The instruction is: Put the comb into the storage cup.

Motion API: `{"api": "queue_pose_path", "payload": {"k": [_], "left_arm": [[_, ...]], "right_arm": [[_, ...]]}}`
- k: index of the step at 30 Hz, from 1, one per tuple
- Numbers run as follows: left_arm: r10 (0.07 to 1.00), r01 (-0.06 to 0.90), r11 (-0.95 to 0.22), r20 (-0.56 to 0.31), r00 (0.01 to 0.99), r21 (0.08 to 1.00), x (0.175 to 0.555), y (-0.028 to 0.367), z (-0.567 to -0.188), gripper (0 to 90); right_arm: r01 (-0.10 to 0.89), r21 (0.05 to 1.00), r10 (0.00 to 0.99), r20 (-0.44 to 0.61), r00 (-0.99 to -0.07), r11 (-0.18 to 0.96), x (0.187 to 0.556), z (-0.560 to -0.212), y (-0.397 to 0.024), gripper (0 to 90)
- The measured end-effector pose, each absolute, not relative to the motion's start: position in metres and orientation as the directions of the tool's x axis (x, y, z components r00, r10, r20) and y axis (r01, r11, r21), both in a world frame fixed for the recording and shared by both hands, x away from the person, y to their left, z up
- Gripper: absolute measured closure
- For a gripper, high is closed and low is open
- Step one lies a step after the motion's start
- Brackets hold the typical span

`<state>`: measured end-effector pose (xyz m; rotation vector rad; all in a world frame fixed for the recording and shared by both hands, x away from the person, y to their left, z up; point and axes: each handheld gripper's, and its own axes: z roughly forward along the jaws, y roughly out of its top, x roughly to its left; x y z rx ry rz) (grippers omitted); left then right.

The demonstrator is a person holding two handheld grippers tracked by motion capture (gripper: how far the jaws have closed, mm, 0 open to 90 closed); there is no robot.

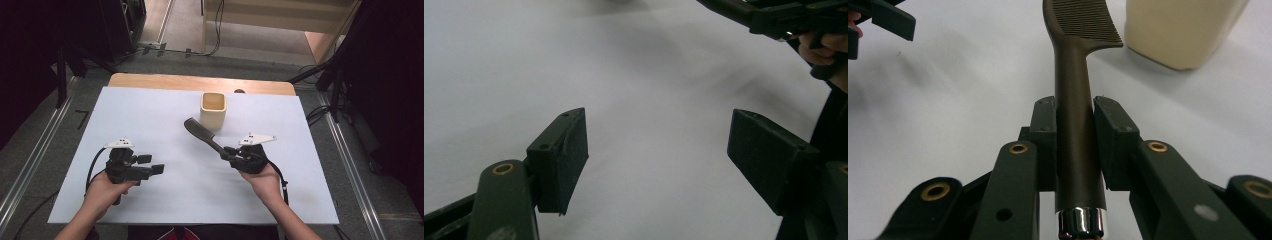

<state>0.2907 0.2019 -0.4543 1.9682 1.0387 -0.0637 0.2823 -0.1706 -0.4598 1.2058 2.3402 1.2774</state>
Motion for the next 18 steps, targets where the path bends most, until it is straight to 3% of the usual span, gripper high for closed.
{"api": "queue_pose_path", "payload": {"k": [18], "left_arm": [[0.667, 0.705, -0.189, -0.438, 0.603, 0.684, 0.316, 0.197, -0.44, 25.3]], "right_arm": [[0.547, 0.799, 0.787, 0.16, -0.596, 0.252, 0.291, -0.457, -0.118, 70.1]]}}
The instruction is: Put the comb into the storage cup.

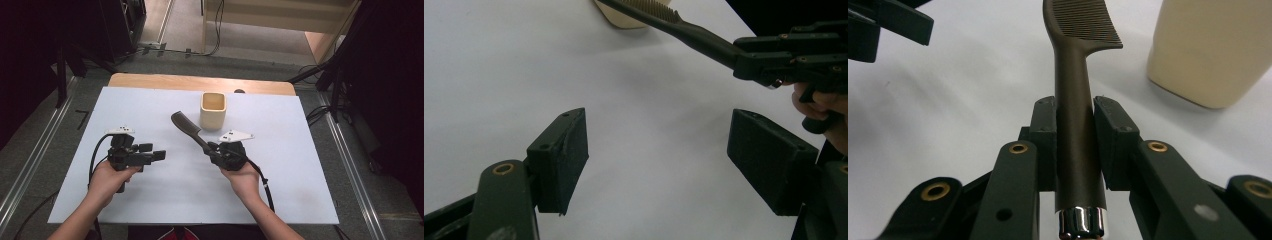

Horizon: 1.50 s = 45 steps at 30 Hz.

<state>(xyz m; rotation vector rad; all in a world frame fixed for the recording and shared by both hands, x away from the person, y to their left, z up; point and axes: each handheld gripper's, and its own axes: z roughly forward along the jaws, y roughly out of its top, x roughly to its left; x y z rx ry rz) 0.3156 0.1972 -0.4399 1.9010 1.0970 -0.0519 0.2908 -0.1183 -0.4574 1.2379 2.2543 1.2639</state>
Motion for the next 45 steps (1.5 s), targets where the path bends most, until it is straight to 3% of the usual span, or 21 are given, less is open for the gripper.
{"api": "queue_pose_path", "payload": {"k": [24, 34, 45], "left_arm": [[0.688, 0.72, -0.146, -0.453, 0.566, 0.678, 0.335, 0.192, -0.435, 25.2], [0.68, 0.7, -0.121, -0.454, 0.575, 0.704, 0.334, 0.192, -0.432, 25.5], [0.676, 0.674, -0.114, -0.44, 0.591, 0.729, 0.332, 0.188, -0.425, 25.5]], "right_arm": [[0.482, 0.854, 0.809, 0.137, -0.571, 0.196, 0.301, -0.471, -0.073, 70.1], [0.441, 0.891, 0.82, 0.17, -0.547, 0.109, 0.297, -0.474, -0.063, 70.1], [0.339, 0.94, 0.831, 0.148, -0.536, 0.052, 0.288, -0.48, -0.057, 70.1]]}}
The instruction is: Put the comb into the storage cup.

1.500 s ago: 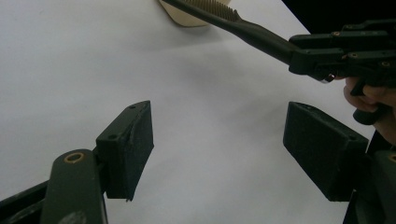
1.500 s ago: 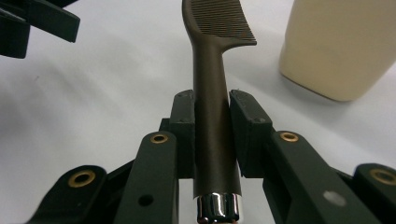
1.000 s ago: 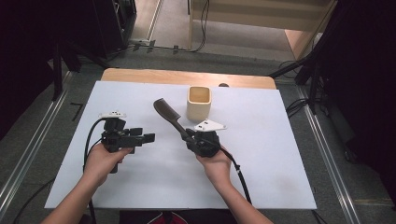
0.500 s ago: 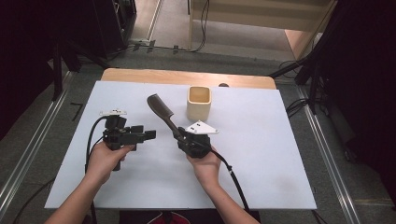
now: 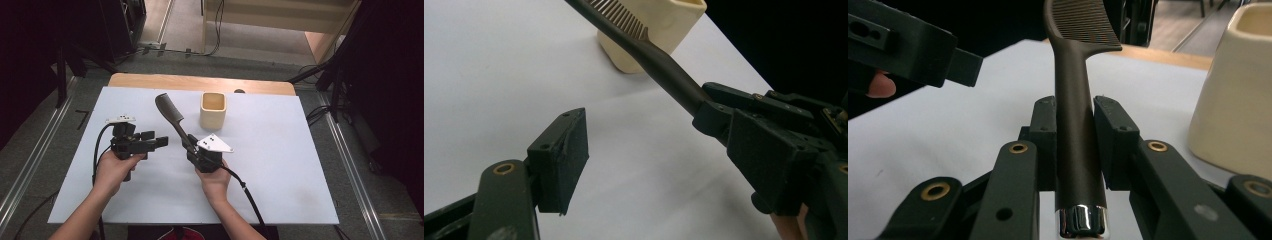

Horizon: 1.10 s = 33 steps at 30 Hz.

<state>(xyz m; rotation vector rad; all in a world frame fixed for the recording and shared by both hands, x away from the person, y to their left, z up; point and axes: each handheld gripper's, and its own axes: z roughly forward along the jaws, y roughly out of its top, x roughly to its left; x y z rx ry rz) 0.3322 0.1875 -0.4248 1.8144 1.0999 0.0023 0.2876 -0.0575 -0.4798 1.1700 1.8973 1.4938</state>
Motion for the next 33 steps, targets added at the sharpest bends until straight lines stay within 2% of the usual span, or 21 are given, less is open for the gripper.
{"api": "queue_pose_path", "payload": {"k": [6, 12, 23, 33], "left_arm": [[0.674, 0.663, -0.097, -0.441, 0.593, 0.743, 0.331, 0.186, -0.419, 25.4], [0.671, 0.662, -0.073, -0.454, 0.586, 0.746, 0.332, 0.183, -0.415, 25.3], [0.684, 0.635, -0.069, -0.427, 0.591, 0.769, 0.334, 0.171, -0.41, 22.2], [0.693, 0.639, 0.015, -0.469, 0.548, 0.769, 0.336, 0.165, -0.408, 24.0]], "right_arm": [[0.271, 0.962, 0.844, 0.12, -0.523, 0.032, 0.281, -0.48, -0.056, 70.1], [0.23, 0.973, 0.847, 0.134, -0.515, -0.015, 0.275, -0.479, -0.059, 70.1], [0.233, 0.971, 0.846, 0.164, -0.507, -0.048, 0.276, -0.48, -0.058, 70.1], [0.231, 0.971, 0.849, 0.168, -0.5, -0.057, 0.278, -0.482, -0.055, 70.1]]}}
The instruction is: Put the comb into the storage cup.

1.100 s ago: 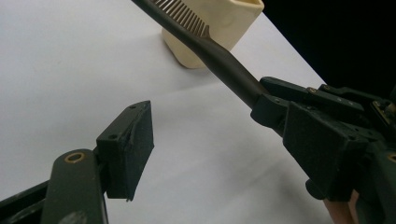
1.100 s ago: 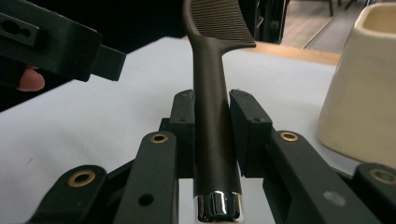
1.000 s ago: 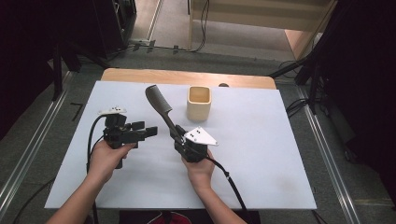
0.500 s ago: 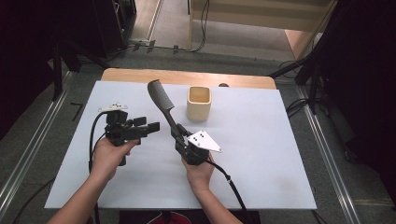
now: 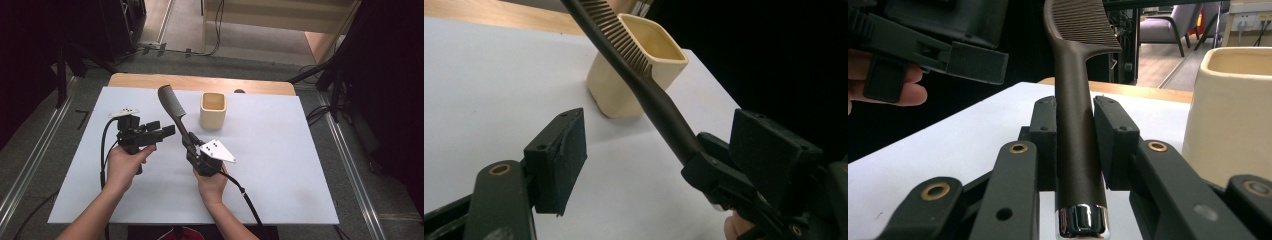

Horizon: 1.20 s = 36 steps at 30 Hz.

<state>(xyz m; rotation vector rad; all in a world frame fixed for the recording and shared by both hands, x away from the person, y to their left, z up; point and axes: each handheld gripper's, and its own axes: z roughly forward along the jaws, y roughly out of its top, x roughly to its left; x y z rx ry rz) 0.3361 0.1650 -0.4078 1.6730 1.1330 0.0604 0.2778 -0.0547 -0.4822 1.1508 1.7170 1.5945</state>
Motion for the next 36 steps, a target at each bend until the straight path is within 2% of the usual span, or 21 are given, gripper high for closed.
{"api": "queue_pose_path", "payload": {"k": [9, 23, 36], "left_arm": [[0.707, 0.638, 0.052, -0.48, 0.52, 0.768, 0.342, 0.157, -0.408, 27.5], [0.696, 0.667, 0.086, -0.523, 0.491, 0.74, 0.351, 0.148, -0.41, 27.6], [0.702, 0.681, 0.122, -0.548, 0.455, 0.722, 0.354, 0.138, -0.412, 34.8]], "right_arm": [[0.23, 0.97, 0.852, 0.187, -0.488, -0.081, 0.28, -0.481, -0.054, 70.1], [0.23, 0.968, 0.847, 0.203, -0.491, -0.099, 0.282, -0.476, -0.045, 70.1], [0.235, 0.964, 0.846, 0.226, -0.482, -0.124, 0.283, -0.477, -0.043, 70.1]]}}
